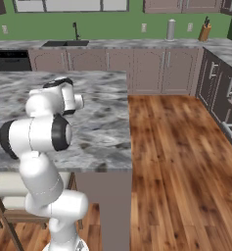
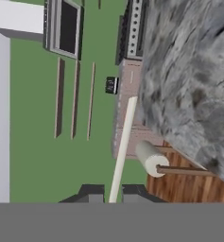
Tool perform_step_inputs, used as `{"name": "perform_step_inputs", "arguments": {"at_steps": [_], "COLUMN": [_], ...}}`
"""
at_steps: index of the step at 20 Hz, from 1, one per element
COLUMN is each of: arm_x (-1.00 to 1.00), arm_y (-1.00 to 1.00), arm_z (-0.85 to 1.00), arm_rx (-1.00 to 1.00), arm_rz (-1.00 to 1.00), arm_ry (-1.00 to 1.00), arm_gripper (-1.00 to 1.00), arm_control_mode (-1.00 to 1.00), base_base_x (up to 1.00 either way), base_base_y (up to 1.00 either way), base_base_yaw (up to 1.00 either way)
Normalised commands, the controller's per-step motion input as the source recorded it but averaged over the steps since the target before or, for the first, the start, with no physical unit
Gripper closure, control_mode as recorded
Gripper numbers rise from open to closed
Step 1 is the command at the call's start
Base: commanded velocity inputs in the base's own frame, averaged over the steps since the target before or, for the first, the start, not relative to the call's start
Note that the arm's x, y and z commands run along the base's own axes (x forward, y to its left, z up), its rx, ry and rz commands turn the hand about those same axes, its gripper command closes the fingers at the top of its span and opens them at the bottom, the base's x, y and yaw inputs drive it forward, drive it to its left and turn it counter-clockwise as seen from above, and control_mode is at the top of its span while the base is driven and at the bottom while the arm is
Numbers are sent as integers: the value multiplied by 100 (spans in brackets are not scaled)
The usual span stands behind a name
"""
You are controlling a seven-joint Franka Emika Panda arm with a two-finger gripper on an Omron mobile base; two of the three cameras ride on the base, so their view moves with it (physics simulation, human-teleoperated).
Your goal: Take a straw from the drawer in front and place it inside the glass cup on the dining counter.
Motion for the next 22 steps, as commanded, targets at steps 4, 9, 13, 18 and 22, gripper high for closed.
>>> {"name": "perform_step_inputs", "arguments": {"at_steps": [4,9,13,18,22], "arm_x": [10,12,14,7,4], "arm_y": [11,12,11,6,1], "arm_z": [-17,-12,-9,-8,-9], "arm_rx": [0,0,0,0,0], "arm_rz": [2,4,6,7,8], "arm_ry": [0,0,0,0,-1], "arm_gripper": [100,100,100,100,100], "arm_control_mode": [-100,-100,-100,-100,-100], "base_base_x": [0,0,0,0,0], "base_base_y": [0,0,0,0,0], "base_base_yaw": [0,0,0,0,0]}}
